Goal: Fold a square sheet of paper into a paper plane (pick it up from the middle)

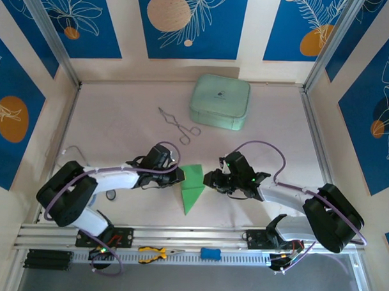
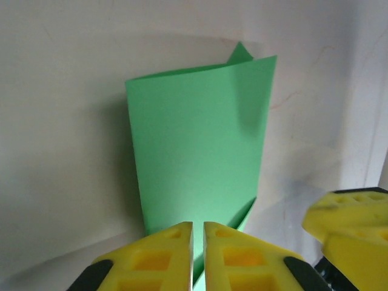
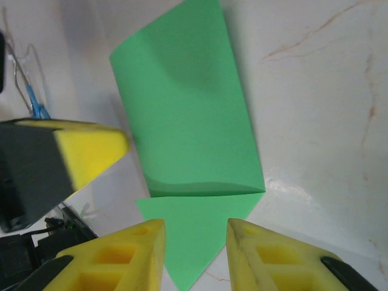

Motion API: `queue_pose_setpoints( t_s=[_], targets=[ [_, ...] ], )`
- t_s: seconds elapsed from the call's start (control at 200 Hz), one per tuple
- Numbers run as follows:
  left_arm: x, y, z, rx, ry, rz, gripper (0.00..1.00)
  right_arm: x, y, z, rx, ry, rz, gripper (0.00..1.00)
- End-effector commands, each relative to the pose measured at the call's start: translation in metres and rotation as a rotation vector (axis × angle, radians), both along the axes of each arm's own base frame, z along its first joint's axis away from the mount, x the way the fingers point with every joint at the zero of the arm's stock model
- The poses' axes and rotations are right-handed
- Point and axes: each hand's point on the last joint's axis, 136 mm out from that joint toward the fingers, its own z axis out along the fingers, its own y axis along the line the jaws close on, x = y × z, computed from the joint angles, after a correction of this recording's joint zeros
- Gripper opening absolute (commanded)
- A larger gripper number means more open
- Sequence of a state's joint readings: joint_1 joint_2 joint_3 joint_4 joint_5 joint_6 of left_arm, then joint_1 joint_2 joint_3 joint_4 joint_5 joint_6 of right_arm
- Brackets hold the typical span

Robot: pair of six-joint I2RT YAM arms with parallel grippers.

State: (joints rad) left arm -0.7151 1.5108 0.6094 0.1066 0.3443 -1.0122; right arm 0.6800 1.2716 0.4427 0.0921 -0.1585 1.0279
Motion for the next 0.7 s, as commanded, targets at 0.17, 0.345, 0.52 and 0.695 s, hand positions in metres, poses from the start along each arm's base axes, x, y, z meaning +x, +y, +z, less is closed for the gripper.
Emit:
queue_pose_setpoints(
  t_s=[0.17,0.345,0.52,0.695],
  targets=[
    [0.006,-0.015,-0.012,-0.045,-0.015,-0.021,0.12,-0.002,0.007,0.002,0.022,0.007,0.055,0.39],
    [-0.002,-0.004,-0.032,-0.017,0.014,-0.011,0.11,-0.002,0.008,-0.005,0.014,0.038,0.057,0.42],
    [-0.01,-0.002,-0.045,-0.021,0.042,-0.025,0.1,0.0,0.007,-0.013,-0.004,0.062,0.047,0.45],
    [-0.01,-0.005,-0.046,-0.035,0.045,-0.028,0.1,0.003,0.014,-0.013,0.031,0.071,0.057,0.45]
  ],
)
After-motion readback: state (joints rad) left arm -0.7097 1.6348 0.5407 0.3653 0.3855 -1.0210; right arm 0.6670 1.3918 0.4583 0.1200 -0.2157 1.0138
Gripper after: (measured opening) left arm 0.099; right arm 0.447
